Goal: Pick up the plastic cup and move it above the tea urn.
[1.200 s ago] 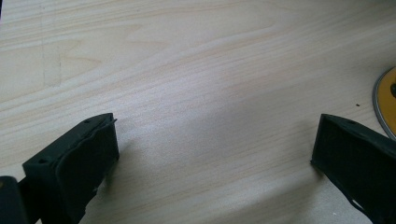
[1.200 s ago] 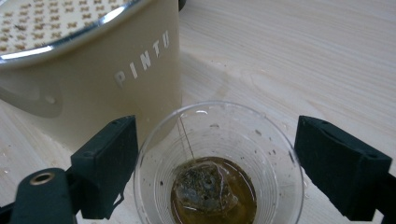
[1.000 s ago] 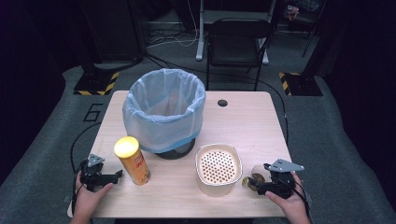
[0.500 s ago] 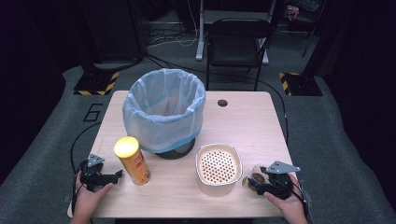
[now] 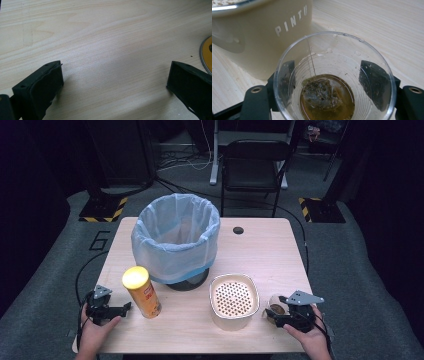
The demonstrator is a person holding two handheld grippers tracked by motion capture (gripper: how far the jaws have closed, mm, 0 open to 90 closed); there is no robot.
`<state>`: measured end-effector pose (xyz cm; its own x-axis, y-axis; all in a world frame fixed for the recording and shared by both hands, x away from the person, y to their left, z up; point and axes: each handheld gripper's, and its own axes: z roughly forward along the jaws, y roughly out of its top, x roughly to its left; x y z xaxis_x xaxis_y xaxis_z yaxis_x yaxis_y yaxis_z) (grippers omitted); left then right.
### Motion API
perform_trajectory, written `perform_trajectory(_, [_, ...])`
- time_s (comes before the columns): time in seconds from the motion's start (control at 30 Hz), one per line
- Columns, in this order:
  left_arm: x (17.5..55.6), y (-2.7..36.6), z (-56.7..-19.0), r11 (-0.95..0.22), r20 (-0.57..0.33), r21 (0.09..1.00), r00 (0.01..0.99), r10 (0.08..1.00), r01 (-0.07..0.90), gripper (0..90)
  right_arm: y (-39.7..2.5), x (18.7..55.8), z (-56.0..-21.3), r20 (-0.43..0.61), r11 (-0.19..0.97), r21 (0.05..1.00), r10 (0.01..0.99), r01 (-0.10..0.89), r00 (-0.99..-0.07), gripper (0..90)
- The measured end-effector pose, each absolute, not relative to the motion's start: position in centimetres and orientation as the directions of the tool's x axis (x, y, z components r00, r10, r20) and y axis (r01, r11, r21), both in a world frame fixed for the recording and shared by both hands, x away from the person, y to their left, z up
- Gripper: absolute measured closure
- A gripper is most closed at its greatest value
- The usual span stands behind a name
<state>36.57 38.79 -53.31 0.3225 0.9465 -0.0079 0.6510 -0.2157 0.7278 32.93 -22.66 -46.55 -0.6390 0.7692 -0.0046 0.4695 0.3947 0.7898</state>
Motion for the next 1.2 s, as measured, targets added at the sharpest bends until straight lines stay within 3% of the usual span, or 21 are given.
perform_trajectory(0.67, [36.6, 38.8, -53.3, -0.216, -0.008, 0.728, 0.322, 0.947, 0.651, 0.2, -22.1, 35.8, -40.9, -0.143, 0.495, 0.797, 0.712, 0.346, -0.688, 31.1])
perform_trajectory(1.2, [36.6, 38.8, -53.3, -0.212, -0.01, 0.731, 0.321, 0.947, 0.649, 0.1, -21.6, 41.3, -38.7, -0.136, 0.506, 0.805, 0.666, 0.31, -0.734, 31.9])
